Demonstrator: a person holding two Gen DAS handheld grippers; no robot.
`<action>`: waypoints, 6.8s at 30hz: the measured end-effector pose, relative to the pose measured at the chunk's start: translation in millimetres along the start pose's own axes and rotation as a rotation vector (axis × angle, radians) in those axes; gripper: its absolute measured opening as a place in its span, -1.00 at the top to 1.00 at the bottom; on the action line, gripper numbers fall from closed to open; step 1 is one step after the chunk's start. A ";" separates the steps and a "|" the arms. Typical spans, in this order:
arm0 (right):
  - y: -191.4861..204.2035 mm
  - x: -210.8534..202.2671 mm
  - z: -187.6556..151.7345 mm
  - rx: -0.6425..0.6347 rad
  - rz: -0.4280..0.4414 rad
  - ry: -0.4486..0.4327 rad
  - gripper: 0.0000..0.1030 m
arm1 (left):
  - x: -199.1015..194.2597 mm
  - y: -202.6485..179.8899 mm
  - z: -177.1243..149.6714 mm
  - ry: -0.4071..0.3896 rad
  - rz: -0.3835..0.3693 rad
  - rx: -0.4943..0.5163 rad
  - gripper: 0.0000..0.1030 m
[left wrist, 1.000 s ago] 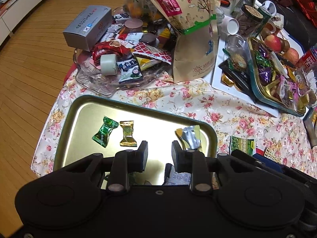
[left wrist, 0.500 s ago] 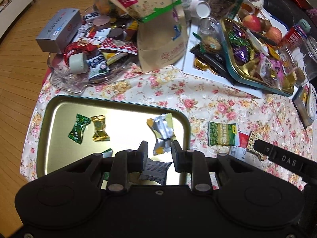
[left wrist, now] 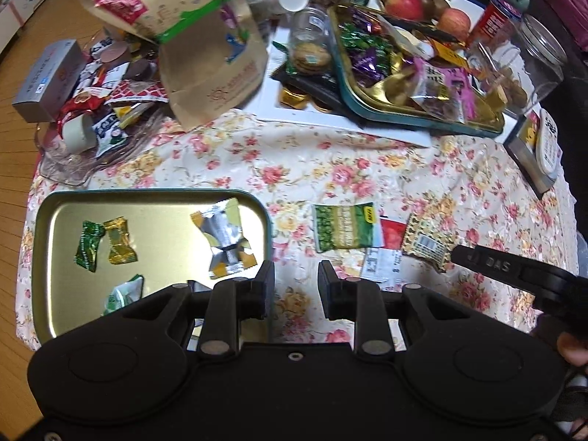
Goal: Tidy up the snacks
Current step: 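Move the right tool to the beige patterned packet and grasp it, then grasp the red-and-white hawthorn strip packet with the left tool while the right tool holds the beige packet, then lift the red packet with the left tool while the right tool holds the beige packet, then carry both packets over the gold tray and open both tools to drop them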
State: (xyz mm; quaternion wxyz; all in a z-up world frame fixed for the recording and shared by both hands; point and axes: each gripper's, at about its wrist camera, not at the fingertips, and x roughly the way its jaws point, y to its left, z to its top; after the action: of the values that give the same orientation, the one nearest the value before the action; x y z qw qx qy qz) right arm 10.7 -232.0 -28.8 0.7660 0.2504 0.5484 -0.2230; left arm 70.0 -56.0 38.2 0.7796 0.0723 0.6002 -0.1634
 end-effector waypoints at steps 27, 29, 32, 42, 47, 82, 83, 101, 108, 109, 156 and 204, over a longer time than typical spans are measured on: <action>0.8 61.3 -3.4 -0.052 -0.146 0.073 0.08 | -19.9 -14.2 6.0 -0.034 -0.095 -0.042 0.31; -4.9 55.9 -11.7 -0.076 -0.142 0.096 0.08 | -20.4 -12.9 5.2 -0.036 -0.092 -0.042 0.31; -14.3 45.4 -21.3 -0.100 -0.131 0.107 0.08 | -18.3 -10.9 4.9 -0.027 -0.092 -0.046 0.31; -15.1 12.8 -43.3 -0.272 0.047 -0.005 -0.07 | -8.0 -11.7 5.8 0.013 -0.104 -0.064 0.31; -1.2 17.3 -51.0 -0.367 0.074 0.002 -0.09 | -3.8 -16.7 6.3 0.033 -0.116 -0.062 0.31; -36.4 41.3 -37.4 -0.207 -0.119 0.012 0.28 | 29.9 -53.5 4.2 0.065 -0.007 0.045 0.31; -41.8 40.2 -35.2 -0.186 -0.124 0.010 0.28 | 33.6 -55.5 4.6 0.065 0.002 0.052 0.31; -85.4 -12.3 -17.4 -0.009 -0.015 -0.054 0.28 | 100.1 -38.4 43.7 -0.022 0.148 -0.259 0.31; -93.7 -21.3 -20.0 0.002 0.012 -0.067 0.27 | 133.8 -49.2 47.3 0.010 0.287 -0.157 0.29; -95.8 -23.8 -20.5 0.004 0.013 -0.072 0.27 | 135.3 -54.0 45.8 0.029 0.308 -0.118 0.29; -92.0 -43.7 -20.7 0.030 0.056 -0.111 0.26 | 115.8 -106.2 20.9 0.030 0.156 -0.006 0.24; 4.9 -46.6 -25.8 -0.124 0.093 -0.119 0.26 | -10.0 41.9 3.5 -0.092 0.172 -0.047 0.14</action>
State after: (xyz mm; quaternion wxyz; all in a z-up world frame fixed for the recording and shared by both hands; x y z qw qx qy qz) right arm -19.0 -208.8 9.2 0.8208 0.2141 0.5024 -0.1674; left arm 85.2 -16.2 45.2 0.8190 0.0977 0.5590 -0.0851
